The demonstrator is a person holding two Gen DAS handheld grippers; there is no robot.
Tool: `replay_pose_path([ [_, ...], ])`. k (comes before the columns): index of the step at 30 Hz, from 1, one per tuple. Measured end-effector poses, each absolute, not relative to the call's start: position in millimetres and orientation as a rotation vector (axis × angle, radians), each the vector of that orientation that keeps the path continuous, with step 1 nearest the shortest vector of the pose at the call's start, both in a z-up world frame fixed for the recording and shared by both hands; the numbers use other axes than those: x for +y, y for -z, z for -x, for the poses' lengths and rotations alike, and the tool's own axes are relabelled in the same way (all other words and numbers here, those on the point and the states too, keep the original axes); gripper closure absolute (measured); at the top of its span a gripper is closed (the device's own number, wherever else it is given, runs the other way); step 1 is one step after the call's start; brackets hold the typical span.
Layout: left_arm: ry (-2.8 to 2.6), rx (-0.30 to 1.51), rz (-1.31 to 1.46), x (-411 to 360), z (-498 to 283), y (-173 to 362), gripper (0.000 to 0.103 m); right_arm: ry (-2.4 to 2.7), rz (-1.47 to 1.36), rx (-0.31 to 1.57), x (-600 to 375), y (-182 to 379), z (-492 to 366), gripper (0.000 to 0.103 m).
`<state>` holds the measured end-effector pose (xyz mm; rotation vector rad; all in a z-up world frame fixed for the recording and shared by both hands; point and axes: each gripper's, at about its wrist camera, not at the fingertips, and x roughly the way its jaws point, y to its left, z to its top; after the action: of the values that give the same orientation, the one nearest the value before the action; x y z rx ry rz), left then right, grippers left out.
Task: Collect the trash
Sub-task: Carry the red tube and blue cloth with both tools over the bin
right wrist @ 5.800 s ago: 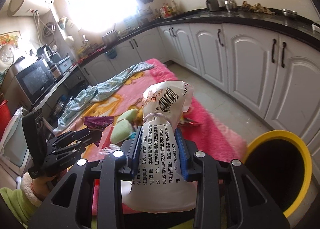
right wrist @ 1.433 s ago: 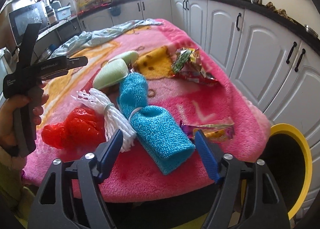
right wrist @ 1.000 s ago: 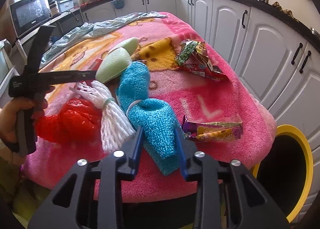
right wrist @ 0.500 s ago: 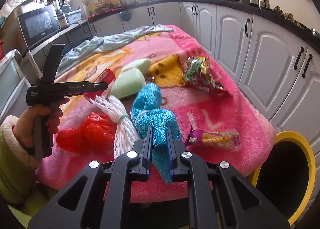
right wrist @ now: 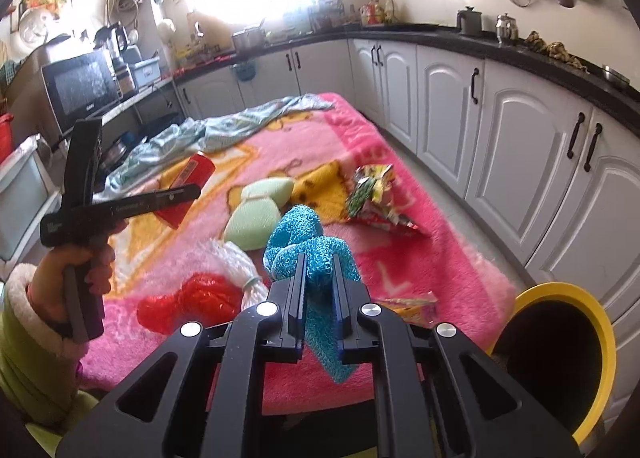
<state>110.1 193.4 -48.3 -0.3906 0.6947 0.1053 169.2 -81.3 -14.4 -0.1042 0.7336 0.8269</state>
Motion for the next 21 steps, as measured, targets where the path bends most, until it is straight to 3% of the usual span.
replay_pose_path([
  [21,0.075,0.682,0.277,100.8,-129.4,24.3,0.081,-0.712,-0.004,0.621,-156.5,-29.0,-172.5,0.093],
])
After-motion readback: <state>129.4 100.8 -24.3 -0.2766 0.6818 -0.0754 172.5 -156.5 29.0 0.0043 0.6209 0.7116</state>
